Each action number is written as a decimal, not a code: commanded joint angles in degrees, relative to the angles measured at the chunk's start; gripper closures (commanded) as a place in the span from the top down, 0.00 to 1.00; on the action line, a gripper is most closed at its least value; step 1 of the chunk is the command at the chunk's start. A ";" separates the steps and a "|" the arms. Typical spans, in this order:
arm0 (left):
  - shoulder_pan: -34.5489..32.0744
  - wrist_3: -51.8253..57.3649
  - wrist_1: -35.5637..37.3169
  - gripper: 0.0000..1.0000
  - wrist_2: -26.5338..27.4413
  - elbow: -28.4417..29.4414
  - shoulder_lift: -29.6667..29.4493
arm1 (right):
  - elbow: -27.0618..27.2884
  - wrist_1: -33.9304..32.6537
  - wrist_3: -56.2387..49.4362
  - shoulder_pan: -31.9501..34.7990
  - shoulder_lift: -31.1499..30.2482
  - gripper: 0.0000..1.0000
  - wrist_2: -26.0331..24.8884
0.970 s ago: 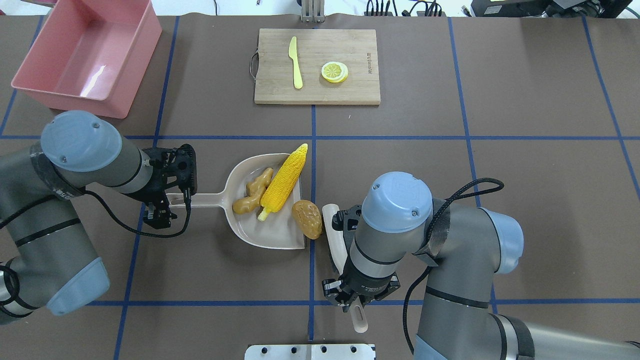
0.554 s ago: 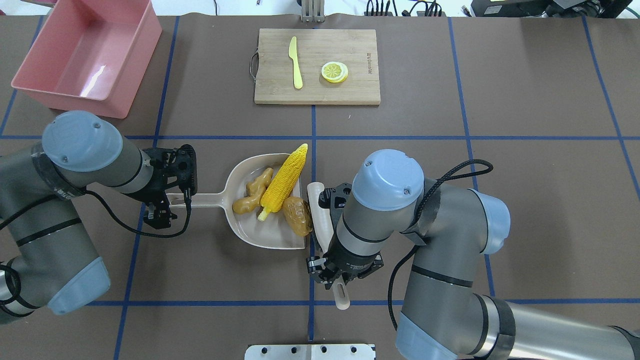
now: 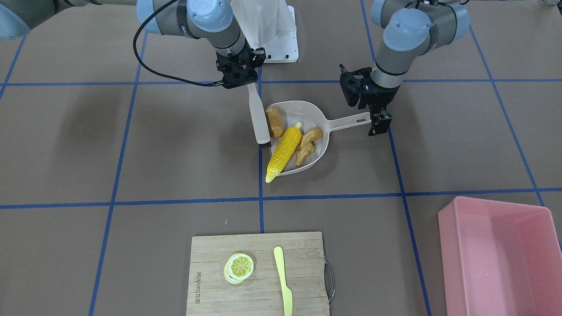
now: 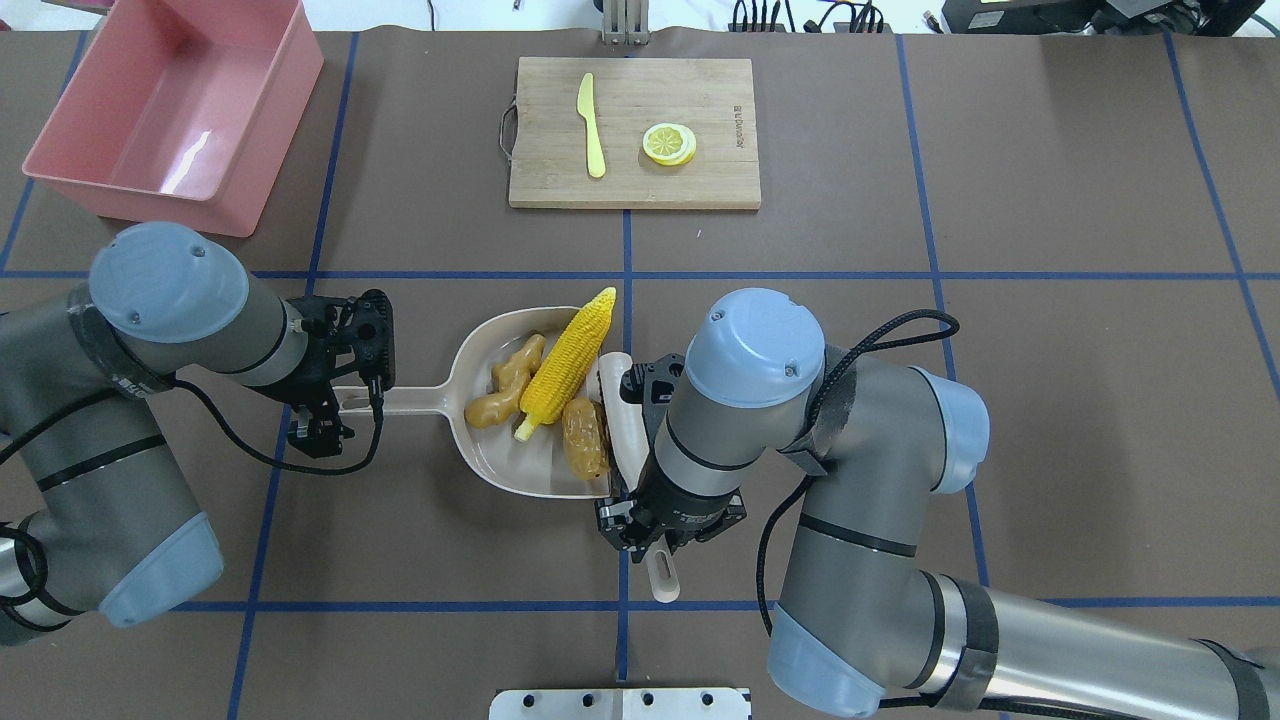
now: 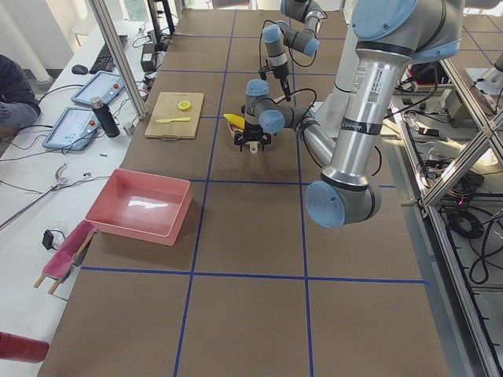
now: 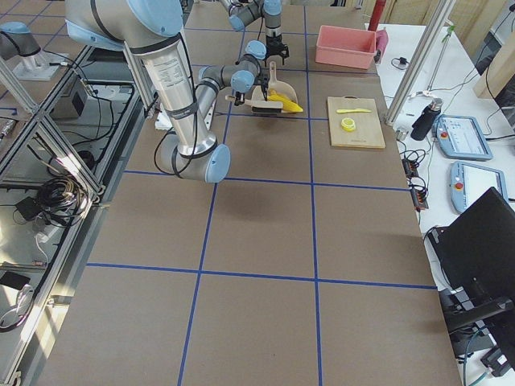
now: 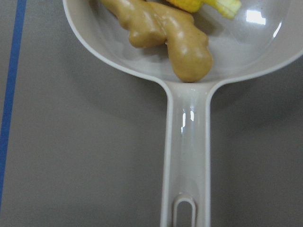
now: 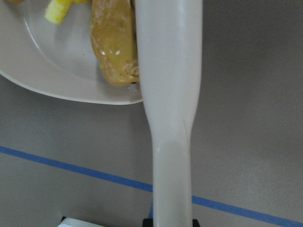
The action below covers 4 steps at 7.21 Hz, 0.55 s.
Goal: Sweep and dump trash into bin
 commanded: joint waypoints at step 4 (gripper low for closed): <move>0.00 0.07 -0.01 0.98 0.00 0.47 -0.10 | -7.02 12.74 5.11 -0.06 4.42 0.00 0.17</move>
